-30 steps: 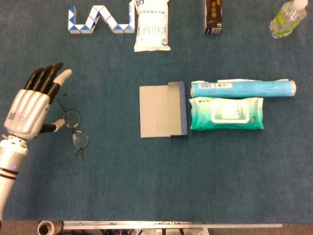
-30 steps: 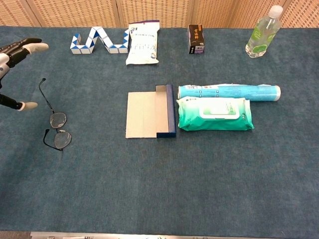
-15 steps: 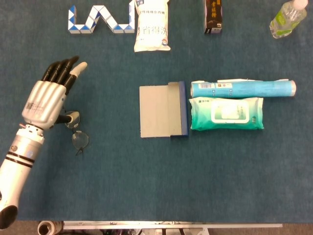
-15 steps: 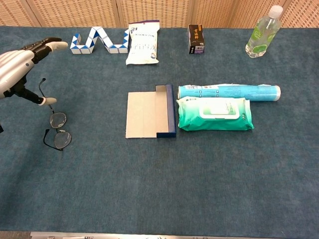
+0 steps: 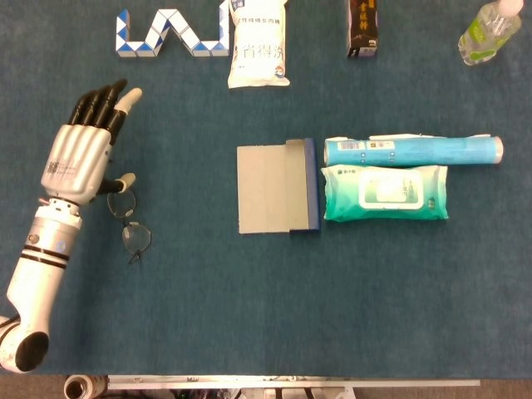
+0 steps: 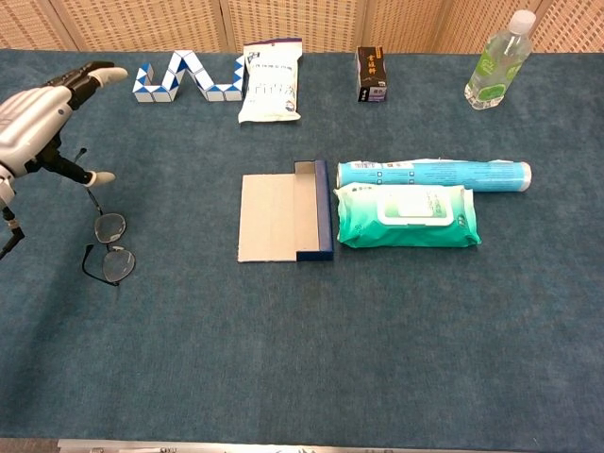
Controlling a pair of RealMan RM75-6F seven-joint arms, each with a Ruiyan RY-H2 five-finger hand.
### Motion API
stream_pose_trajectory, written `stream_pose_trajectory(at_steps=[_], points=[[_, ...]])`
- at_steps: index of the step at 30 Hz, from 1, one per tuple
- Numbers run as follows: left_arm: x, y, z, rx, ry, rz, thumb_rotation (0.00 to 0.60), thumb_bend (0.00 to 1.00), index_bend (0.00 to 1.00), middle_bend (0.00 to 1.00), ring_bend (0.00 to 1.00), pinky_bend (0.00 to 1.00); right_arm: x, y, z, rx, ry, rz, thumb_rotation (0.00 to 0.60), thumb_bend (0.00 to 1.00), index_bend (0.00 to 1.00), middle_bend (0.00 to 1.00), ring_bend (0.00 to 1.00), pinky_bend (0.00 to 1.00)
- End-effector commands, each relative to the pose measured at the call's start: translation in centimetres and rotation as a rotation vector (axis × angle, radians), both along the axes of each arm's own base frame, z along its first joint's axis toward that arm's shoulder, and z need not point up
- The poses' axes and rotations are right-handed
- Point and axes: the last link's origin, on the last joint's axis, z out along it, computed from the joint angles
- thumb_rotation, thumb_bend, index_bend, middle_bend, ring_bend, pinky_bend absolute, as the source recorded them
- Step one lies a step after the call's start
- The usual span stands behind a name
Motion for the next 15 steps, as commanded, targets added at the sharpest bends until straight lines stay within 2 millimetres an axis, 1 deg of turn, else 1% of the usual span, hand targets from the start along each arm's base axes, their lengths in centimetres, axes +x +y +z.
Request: stream_pose_trajectory(at_steps=[1, 9, 15], points=[[-0.3, 0.4, -0.2, 0.018, 0.01, 0.011, 0.6, 0.03, 0.0, 0.0, 0.0, 0.06, 0.0, 0.0, 0.0, -0.001, 0.0, 0.0, 0.6, 0.37, 0.7, 0.63, 0.51, 0.52], [-1.0, 1.1, -0.6, 0.061, -0.004, 0.055, 0.6, 0.03, 0.0, 0.0, 0.0, 0.06, 0.0, 0.0, 0.0, 0.002, 0.001, -0.001, 0.6, 0.37, 0.7, 0.63, 0.51, 0.52], [-1.8, 1.5, -0.7, 0.095, 0.02, 0.085, 0.6, 0.03, 0.0, 0.0, 0.0, 0.06, -0.1, 0.0, 0.1, -0.004, -0.002, -0.002, 0.6, 0.37, 0.7, 0.63, 0.51, 0.52]])
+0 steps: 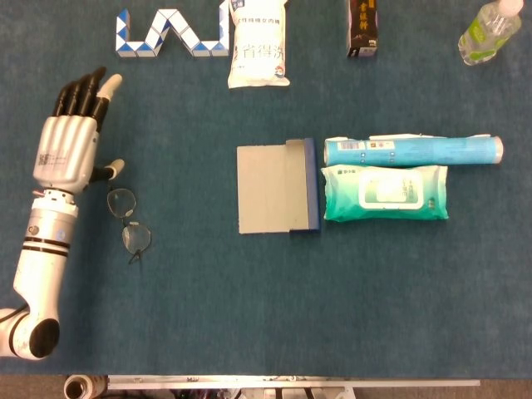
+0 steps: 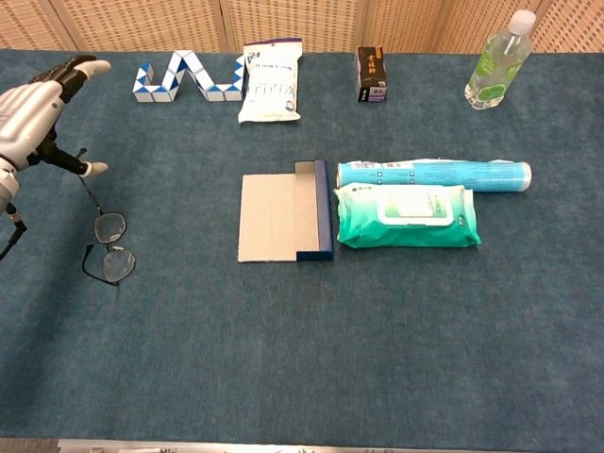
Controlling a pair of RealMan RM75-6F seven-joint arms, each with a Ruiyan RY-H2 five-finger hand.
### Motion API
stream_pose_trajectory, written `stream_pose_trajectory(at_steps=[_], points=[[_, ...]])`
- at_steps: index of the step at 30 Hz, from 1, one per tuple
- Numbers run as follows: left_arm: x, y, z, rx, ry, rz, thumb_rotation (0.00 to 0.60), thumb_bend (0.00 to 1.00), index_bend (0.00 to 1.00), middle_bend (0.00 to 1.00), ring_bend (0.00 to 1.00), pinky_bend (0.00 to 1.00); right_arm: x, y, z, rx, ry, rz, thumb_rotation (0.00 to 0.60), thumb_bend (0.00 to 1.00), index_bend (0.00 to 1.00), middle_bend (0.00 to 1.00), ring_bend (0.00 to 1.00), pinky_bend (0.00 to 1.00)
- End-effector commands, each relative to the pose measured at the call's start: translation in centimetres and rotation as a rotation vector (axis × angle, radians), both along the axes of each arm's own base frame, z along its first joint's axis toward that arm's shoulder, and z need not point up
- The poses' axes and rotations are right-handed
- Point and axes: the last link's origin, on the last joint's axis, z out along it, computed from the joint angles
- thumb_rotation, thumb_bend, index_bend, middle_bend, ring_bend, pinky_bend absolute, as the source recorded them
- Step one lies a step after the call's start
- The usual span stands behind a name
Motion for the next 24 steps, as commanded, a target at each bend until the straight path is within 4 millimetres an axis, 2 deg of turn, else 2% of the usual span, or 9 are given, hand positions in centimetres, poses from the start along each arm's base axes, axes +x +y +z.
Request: stream_pose_trajectory(at_steps=[1, 10, 24], points=[[-0.4, 0.1, 0.0, 0.015, 0.01, 0.015, 0.6, 0.03, 0.0, 0.0, 0.0, 0.06, 0.0, 0.0, 0.0, -0.001, -0.001, -0.001, 0.6, 0.37, 0.7, 0.63, 0.51, 0.52], [-1.9, -0.3, 0.5, 0.063, 0.094, 0.035, 0.6, 0.03, 0.0, 0.0, 0.0, 0.06, 0.0, 0.0, 0.0, 0.0, 0.0, 0.0, 0.6, 0.37, 0.7, 0.63, 0.51, 0.52], [-3.6, -1.6, 2.4, 0.139, 0.195, 0.102, 0.6, 0.03, 0.0, 0.0, 0.0, 0.06, 0.1, 0.0, -0.2, 0.006, 0.004, 0.002, 0.6, 0.37, 0.7, 0.63, 0.51, 0.52]])
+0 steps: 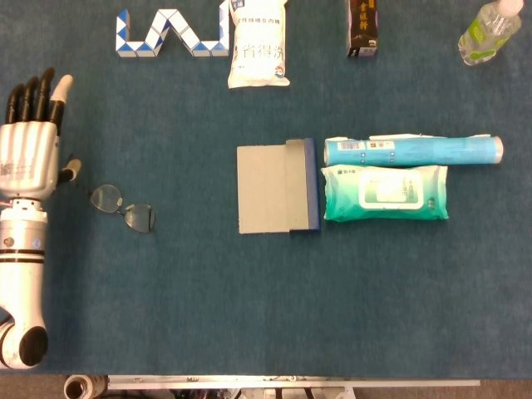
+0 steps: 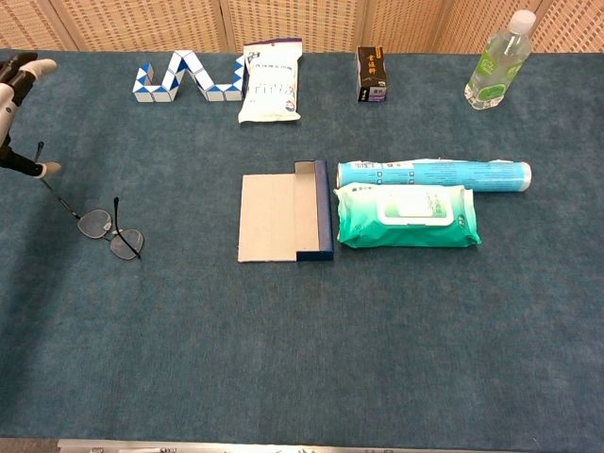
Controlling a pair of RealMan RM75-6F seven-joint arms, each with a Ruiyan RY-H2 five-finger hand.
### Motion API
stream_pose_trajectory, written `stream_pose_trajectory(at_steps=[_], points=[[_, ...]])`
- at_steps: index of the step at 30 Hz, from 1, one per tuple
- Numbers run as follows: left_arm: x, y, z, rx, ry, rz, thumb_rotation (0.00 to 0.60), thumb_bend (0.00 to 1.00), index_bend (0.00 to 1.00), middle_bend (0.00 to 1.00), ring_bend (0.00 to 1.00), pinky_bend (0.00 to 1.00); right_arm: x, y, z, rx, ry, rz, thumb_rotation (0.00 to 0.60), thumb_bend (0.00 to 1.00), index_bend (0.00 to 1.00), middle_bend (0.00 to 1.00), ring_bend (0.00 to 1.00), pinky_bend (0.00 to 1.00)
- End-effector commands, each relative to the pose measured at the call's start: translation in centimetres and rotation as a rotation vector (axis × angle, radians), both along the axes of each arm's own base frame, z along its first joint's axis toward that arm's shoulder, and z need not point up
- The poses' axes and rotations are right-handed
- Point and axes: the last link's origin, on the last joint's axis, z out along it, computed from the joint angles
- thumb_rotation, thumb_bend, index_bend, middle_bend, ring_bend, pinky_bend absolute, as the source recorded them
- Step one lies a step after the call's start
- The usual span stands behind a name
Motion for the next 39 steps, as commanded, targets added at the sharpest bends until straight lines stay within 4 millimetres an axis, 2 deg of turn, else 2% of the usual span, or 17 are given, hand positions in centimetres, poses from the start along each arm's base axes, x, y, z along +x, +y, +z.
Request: stream_pose_trajectory(at_steps=[1, 11, 17, 32, 36, 38, 39], points=[[-0.5, -0.4, 0.4, 0.013, 0.016, 0.023, 0.6, 0.03, 0.0, 0.0, 0.0, 0.06, 0.0, 0.0, 0.0, 0.0, 0.0, 0.001, 0.6, 0.37, 0.7, 0.63, 0.51, 0.52], [-1.9, -1.4, 1.1, 0.014, 0.078, 0.089, 0.6, 0.03, 0.0, 0.0, 0.0, 0.06, 0.1, 0.1, 0.1, -0.003, -0.004, 0.007, 0.6, 0.37, 0.7, 0.63, 0.51, 0.52], [-2.0, -2.2, 1.4, 0.018, 0.087, 0.104, 0.6, 0.03, 0.0, 0.0, 0.0, 0.06, 0.2, 0.2, 0.1, -0.003, -0.005, 0.009, 0.6, 0.37, 0.7, 0.63, 0.51, 0.52], [1.1, -4.2, 2.0, 0.025, -0.101, -0.028, 0.6, 0.03, 0.0, 0.0, 0.0, 0.06, 0.3, 0.3, 0.2, -0.005, -0.008, 0.015, 0.6, 0.37, 0.7, 0.63, 0.51, 0.52], [1.2, -4.9, 2.4, 0.032, -0.093, -0.043, 0.6, 0.03, 0.0, 0.0, 0.0, 0.06, 0.3, 0.3, 0.3, -0.007, -0.01, 0.017, 0.6, 0.37, 0.7, 0.63, 0.51, 0.52], [1.0, -5.3, 2.7, 0.035, -0.076, -0.04, 0.6, 0.06, 0.0, 0.0, 0.0, 0.06, 0.3, 0.4, 0.4, -0.01, -0.012, 0.017, 0.6, 0.37, 0.7, 0.63, 0.51, 0.52], [1.0, -5.4, 2.8, 0.036, -0.073, -0.038, 0.6, 0.11, 0.0, 0.0, 0.0, 0.06, 0.3, 0.4, 0.4, -0.011, -0.012, 0.017, 0.6, 0.37, 0.7, 0.63, 0.51, 0.52]])
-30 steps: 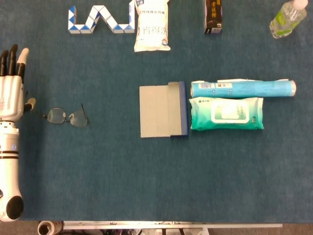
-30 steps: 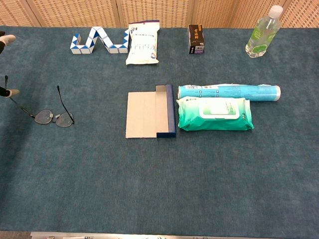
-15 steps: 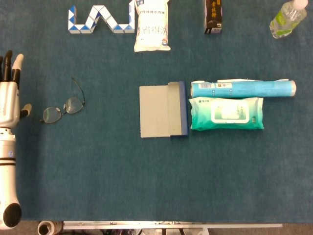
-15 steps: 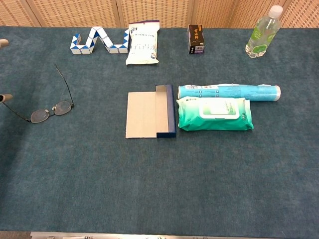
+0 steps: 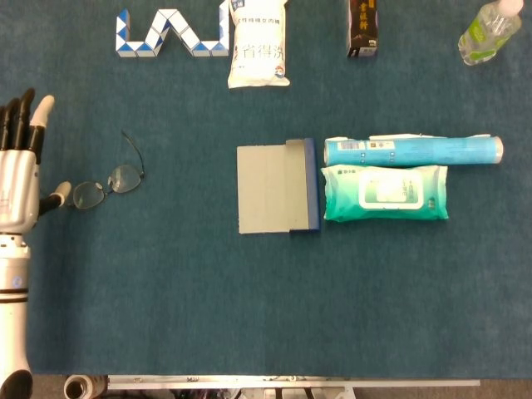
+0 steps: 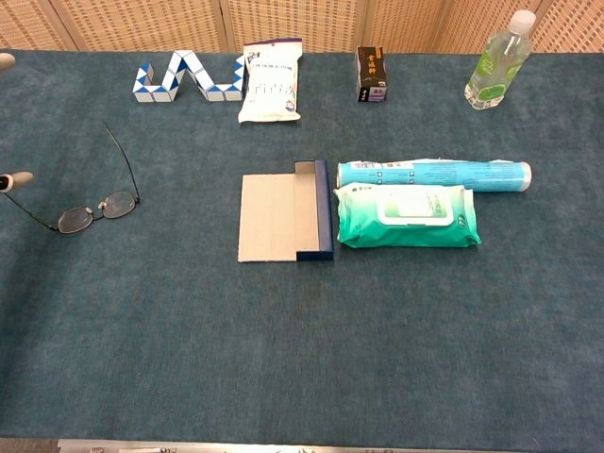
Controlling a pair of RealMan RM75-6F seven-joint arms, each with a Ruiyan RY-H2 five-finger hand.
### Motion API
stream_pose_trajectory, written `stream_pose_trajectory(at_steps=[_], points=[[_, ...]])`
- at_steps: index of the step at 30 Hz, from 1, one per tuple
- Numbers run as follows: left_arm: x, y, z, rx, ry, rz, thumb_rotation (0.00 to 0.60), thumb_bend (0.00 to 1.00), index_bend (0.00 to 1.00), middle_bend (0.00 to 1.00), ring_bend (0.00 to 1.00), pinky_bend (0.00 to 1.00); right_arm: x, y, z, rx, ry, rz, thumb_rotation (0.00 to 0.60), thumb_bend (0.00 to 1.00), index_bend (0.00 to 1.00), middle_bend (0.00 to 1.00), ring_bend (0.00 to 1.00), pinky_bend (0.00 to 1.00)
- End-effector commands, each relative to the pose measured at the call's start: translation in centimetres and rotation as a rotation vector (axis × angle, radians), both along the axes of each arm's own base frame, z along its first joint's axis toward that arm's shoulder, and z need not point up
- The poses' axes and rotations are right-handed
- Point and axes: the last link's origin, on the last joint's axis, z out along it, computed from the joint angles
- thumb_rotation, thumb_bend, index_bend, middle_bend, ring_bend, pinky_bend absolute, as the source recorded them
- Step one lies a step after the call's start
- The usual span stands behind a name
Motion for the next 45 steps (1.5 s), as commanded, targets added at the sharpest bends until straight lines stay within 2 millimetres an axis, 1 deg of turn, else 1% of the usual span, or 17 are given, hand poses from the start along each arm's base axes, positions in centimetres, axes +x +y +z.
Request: stream_pose_trajectory(at_steps=[1, 3, 4, 9, 13, 21, 28, 34, 45], points=[[-0.2, -0.6, 0.4, 0.005, 0.014, 0.005, 0.6, 0.17, 0.0, 0.0, 0.0, 0.06, 0.0, 0.0, 0.0, -0.001, -0.001, 0.0, 0.6, 0.37, 0.7, 0.63, 0.51, 0.52], [-0.5, -0.8, 0.8, 0.011, 0.021, 0.01, 0.6, 0.26, 0.0, 0.0, 0.0, 0.06, 0.0, 0.0, 0.1, -0.002, -0.002, 0.001, 0.6, 0.37, 0.7, 0.63, 0.51, 0.52], [-0.6, -1.0, 1.0, 0.017, 0.024, 0.013, 0.6, 0.3, 0.0, 0.0, 0.0, 0.06, 0.0, 0.0, 0.1, -0.002, -0.002, 0.001, 0.6, 0.37, 0.7, 0.63, 0.51, 0.52], [-1.1, -1.0, 1.8, 0.052, 0.051, 0.028, 0.6, 0.37, 0.01, 0.0, 0.0, 0.06, 0.0, 0.1, 0.1, -0.001, -0.003, 0.002, 0.6, 0.37, 0.7, 0.63, 0.51, 0.52], [-1.8, -0.7, 2.3, 0.086, 0.105, 0.046, 0.6, 0.4, 0.01, 0.0, 0.0, 0.06, 0.0, 0.1, 0.2, -0.006, -0.004, 0.002, 0.6, 0.37, 0.7, 0.63, 0.51, 0.52], [-3.4, 0.0, 2.0, 0.08, 0.153, 0.113, 0.6, 0.4, 0.0, 0.0, 0.0, 0.06, 0.0, 0.2, 0.5, -0.014, -0.009, 0.005, 0.6, 0.37, 0.7, 0.63, 0.51, 0.52], [-3.9, 0.4, 1.2, 0.044, 0.161, 0.136, 0.6, 0.4, 0.0, 0.0, 0.0, 0.06, 0.0, 0.3, 0.7, -0.023, -0.013, 0.007, 0.6, 0.37, 0.7, 0.63, 0.51, 0.52], [-3.6, 0.7, 0.5, 0.025, 0.155, 0.131, 0.6, 0.4, 0.0, 0.0, 0.0, 0.06, 0.0, 0.3, 0.8, -0.024, -0.015, 0.007, 0.6, 0.37, 0.7, 0.63, 0.51, 0.52], [-1.9, 1.5, -1.2, -0.016, 0.137, 0.089, 0.6, 0.4, 0.0, 0.0, 0.0, 0.06, 0.1, 0.5, 1.0, -0.029, -0.019, 0.011, 0.6, 0.37, 0.7, 0.63, 0.51, 0.52]])
